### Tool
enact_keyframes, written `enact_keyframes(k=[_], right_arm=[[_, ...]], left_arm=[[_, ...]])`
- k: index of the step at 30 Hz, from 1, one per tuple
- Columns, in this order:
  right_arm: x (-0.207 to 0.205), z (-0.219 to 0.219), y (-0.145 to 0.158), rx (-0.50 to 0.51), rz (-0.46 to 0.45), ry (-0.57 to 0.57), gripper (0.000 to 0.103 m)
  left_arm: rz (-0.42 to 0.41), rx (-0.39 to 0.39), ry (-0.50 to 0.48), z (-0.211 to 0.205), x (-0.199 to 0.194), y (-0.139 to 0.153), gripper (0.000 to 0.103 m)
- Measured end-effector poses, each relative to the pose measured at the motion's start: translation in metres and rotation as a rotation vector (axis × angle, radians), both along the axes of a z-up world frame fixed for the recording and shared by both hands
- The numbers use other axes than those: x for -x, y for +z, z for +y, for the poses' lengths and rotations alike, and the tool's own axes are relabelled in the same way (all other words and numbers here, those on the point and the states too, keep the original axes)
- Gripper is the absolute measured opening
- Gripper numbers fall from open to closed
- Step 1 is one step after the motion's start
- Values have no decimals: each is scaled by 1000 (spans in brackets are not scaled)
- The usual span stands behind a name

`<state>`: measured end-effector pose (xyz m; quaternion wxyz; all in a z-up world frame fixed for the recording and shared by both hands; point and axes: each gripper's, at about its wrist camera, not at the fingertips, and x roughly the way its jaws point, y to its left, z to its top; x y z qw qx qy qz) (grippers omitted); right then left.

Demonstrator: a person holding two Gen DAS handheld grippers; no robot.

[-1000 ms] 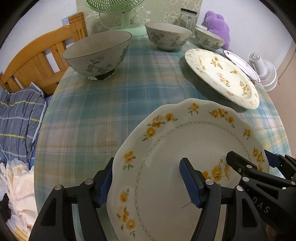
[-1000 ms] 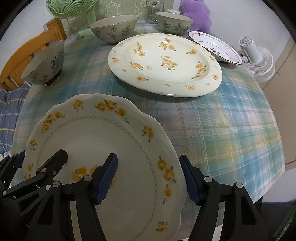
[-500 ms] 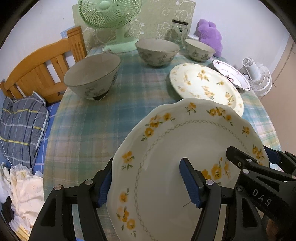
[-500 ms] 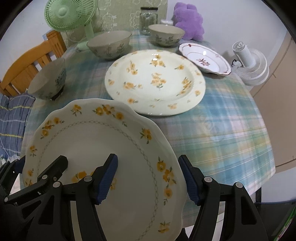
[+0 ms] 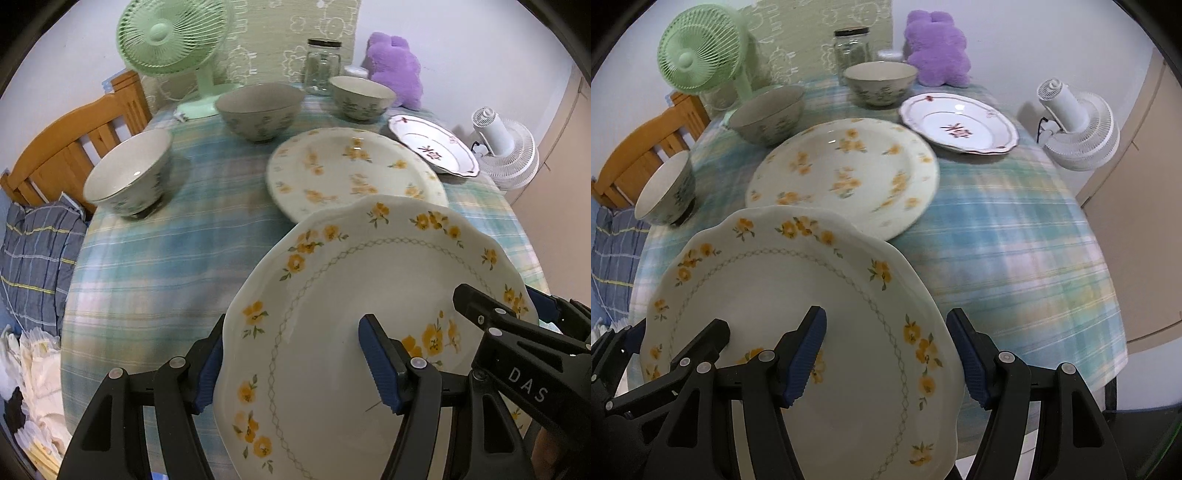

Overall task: Organize plates and bowls
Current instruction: 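Carry the scalloped plate with the left gripper toward the white fan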

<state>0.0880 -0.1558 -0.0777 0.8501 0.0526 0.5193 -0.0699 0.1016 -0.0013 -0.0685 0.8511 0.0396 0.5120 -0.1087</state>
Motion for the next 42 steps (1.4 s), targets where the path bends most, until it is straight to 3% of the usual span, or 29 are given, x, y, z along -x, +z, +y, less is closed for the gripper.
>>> enact_keyframes(k=[14, 25, 42], right_arm=[[-8, -99, 6, 2, -23, -15, 71], [-18, -154, -1, 6, -15, -15, 71], [-35, -206, -31, -7, 56, -32, 71]], left_arm=[[-18, 3, 6, -90, -7, 5, 69], [3, 9, 4, -146, -15, -9, 69], [73, -7, 10, -192, -32, -40, 69]])
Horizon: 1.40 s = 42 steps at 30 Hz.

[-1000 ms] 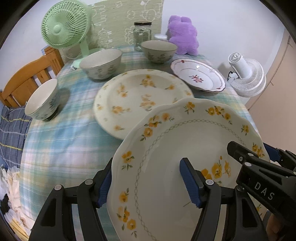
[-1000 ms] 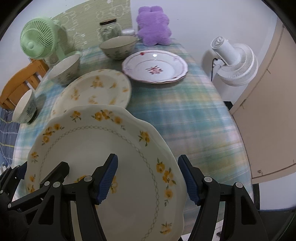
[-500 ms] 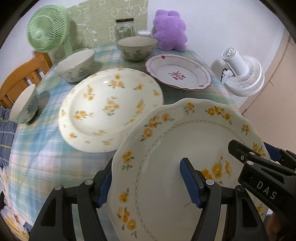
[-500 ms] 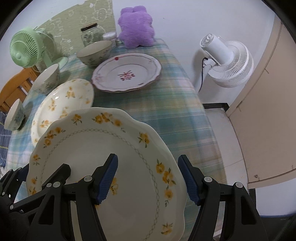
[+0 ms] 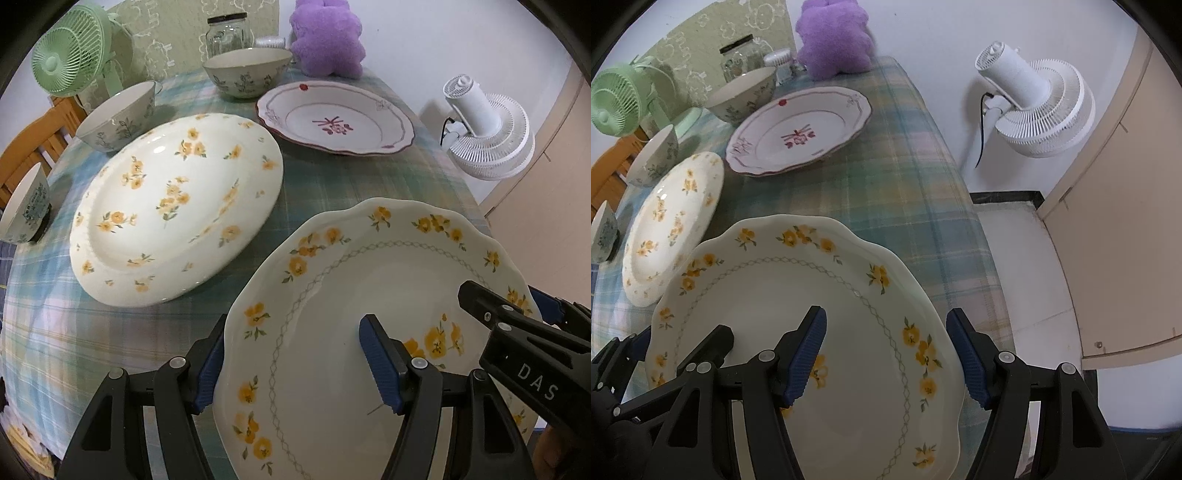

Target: Organize plates and bowls

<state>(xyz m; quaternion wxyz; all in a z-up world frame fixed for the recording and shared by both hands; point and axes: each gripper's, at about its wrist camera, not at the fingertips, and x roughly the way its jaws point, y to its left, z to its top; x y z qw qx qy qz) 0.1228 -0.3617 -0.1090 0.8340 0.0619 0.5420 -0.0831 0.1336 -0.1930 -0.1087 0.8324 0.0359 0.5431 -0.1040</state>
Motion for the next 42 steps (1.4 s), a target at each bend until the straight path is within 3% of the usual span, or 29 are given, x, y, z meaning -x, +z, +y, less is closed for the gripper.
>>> enact_keyframes(k=[8, 13, 29, 31, 33, 42], right_arm=[[-10, -6, -12, -28, 24, 20, 71], [-14, -11, -19, -42, 36, 14, 70], [2, -8, -21, -44, 48, -28, 70], [6, -6, -19, -42, 41, -38, 72], [10, -2, -12, -34, 13, -30, 88], [28, 36, 27, 27, -103, -25, 90]], left_arm=[[19, -17, 32, -3, -6, -11, 70], [-11, -51, 15, -10, -5, -11, 68], [25, -37, -20, -4, 5, -9, 70], [17, -19, -37, -3, 8, -5, 76], [-15, -11, -67, -4, 13, 3, 84], [-89, 24, -98, 30, 20, 36, 89]])
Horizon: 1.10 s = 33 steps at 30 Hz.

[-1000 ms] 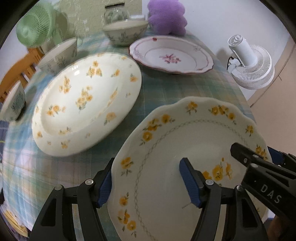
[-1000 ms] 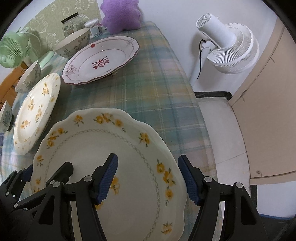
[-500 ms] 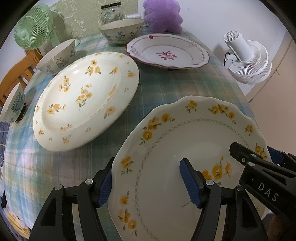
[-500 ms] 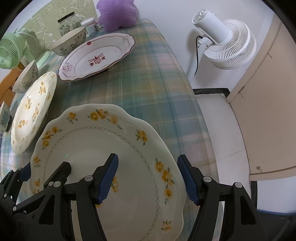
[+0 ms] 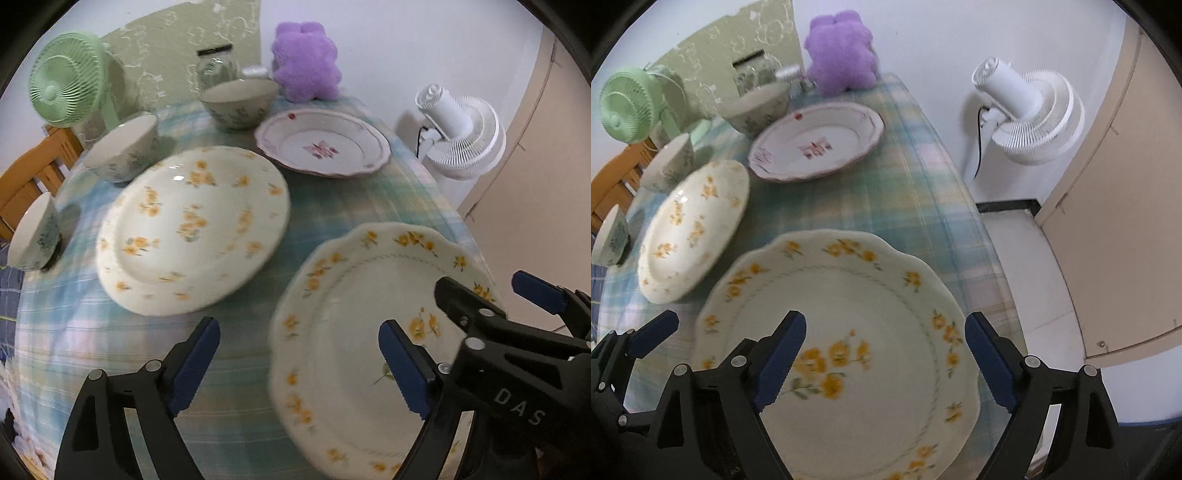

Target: Organize plates and bowls

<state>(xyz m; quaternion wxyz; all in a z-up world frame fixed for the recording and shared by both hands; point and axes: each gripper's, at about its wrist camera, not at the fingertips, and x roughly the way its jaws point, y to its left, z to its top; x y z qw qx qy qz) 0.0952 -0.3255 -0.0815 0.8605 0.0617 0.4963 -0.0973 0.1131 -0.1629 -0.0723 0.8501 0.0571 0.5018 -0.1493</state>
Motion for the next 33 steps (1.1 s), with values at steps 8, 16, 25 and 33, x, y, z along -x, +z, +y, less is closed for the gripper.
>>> enact_keyframes(k=[8, 16, 25, 33], right_arm=[[8, 50, 39, 32, -74, 13, 90], [12, 106, 65, 45, -137, 34, 90], [-8, 144, 75, 24, -145, 35, 90], [-44, 156, 76, 35, -143, 59, 83]], left_arm=[[-77, 12, 21, 54, 3, 33, 89], [-117, 22, 36, 105, -3, 50, 89], [-143, 41, 55, 138, -22, 56, 87], [-140, 43, 99, 142, -60, 50, 83]])
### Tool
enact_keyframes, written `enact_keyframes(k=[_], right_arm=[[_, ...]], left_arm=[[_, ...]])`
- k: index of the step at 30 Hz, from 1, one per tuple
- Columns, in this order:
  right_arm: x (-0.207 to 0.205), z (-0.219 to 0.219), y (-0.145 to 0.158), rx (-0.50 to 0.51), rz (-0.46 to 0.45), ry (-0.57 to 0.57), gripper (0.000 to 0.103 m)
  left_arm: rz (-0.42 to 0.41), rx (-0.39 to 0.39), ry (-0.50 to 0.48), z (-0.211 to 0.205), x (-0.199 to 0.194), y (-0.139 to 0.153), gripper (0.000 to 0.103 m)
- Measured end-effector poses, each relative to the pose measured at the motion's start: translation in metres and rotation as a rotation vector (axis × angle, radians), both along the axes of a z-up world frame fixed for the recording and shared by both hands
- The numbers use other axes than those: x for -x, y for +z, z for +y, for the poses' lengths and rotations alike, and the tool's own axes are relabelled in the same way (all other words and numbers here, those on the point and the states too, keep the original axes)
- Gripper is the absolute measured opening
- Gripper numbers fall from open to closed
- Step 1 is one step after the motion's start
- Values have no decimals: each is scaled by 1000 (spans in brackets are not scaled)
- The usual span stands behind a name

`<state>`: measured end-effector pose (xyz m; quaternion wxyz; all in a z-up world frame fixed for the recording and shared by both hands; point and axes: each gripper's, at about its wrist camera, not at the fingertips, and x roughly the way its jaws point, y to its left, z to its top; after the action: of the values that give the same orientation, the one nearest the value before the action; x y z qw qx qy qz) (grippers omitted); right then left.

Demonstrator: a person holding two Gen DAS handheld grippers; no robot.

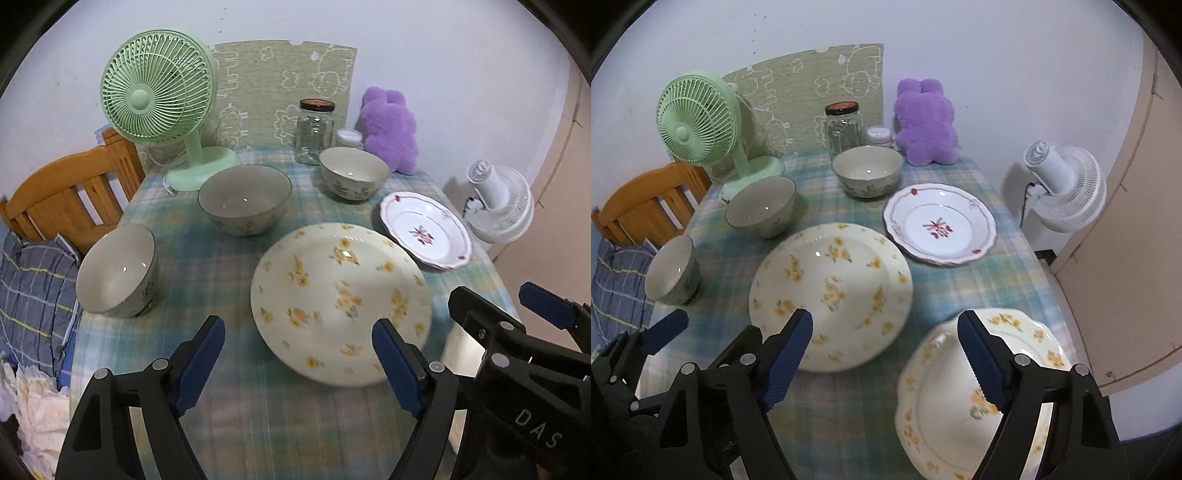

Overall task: Organize plates and bowls
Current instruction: 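Grasp the rim of the deep dotted-rim flower plate with the left gripper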

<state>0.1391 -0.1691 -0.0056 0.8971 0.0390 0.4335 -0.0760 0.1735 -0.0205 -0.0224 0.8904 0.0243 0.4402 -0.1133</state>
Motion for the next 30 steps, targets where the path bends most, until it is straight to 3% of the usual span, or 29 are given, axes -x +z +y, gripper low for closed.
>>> enact_keyframes(k=[6, 13, 19, 25, 27, 30], right_arm=[[-43, -4, -23, -25, 22, 8, 83], [-85, -18, -64, -47, 88, -24, 78], [-108, -29, -91, -74, 143, -34, 77], [-123, -32, -105, -83, 177, -21, 73], [-127, -33, -109, -83, 184, -24, 64], [-132, -31, -121, -58, 230, -29, 58]], left_arm=[[36, -38, 72, -5, -40, -25, 80], [80, -93, 93, -15, -79, -60, 78], [125, -108, 77, -23, -95, -82, 71], [152, -111, 87, -26, -107, -93, 71], [159, -107, 98, -26, -109, -94, 70], [165, -85, 140, -20, -113, -95, 60]])
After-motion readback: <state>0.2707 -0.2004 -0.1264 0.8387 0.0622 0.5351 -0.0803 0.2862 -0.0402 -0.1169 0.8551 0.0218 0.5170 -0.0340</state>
